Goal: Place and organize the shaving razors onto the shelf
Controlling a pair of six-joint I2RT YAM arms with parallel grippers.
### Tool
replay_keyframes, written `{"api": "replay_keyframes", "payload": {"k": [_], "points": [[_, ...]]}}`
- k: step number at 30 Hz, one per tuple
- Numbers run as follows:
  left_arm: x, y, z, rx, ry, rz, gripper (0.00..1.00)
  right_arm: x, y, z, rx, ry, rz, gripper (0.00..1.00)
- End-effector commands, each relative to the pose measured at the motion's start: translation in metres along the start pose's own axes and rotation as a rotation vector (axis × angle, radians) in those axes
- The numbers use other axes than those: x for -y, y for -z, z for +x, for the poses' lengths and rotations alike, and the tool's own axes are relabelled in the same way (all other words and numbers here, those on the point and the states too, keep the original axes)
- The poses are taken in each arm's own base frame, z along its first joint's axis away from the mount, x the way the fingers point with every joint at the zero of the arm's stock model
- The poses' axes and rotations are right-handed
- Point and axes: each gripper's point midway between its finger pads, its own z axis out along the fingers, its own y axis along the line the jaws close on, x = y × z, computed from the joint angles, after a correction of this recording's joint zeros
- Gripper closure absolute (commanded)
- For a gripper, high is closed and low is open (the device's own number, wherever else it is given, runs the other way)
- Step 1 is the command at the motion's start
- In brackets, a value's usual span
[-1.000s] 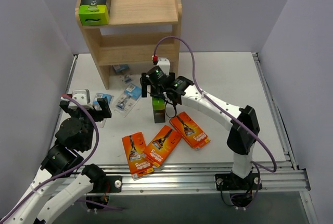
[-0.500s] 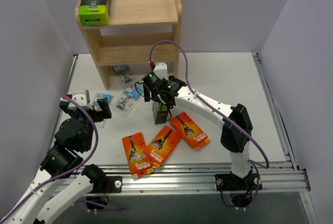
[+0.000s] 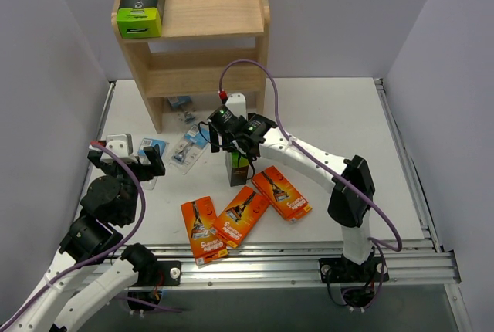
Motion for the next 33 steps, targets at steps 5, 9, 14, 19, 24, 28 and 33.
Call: {"api": "replay_keyframes", "payload": {"k": [5, 9, 14, 19, 24, 28, 33], "points": [[-0.002, 0.002, -0.013, 0.047, 0.025, -0.004, 0.02, -0.009, 0.038, -0.03, 0.076, -0.033, -0.061, 0.2], [-0.001, 0.002, -0.013, 0.045, 0.024, -0.003, 0.02, -0.013, 0.044, -0.035, 0.09, -0.036, -0.07, 0.2], [-0.002, 0.002, -0.013, 0.046, 0.025, -0.003, 0.02, -0.016, 0.059, -0.05, 0.128, -0.044, -0.074, 0.2], [-0.003, 0.002, -0.014, 0.048, 0.026, -0.006, 0.02, -0.015, 0.066, -0.056, 0.142, -0.047, -0.074, 0.2], [-0.003, 0.002, -0.013, 0.048, 0.026, -0.006, 0.02, -0.013, 0.067, -0.055, 0.136, -0.035, -0.061, 0.2], [-0.002, 0.002, -0.013, 0.048, 0.026, -0.004, 0.02, -0.008, 0.065, -0.053, 0.133, -0.024, -0.033, 0.18], [-0.003, 0.003, -0.013, 0.049, 0.027, -0.004, 0.02, -0.01, 0.052, -0.043, 0.101, 0.004, -0.025, 0.15]]}}
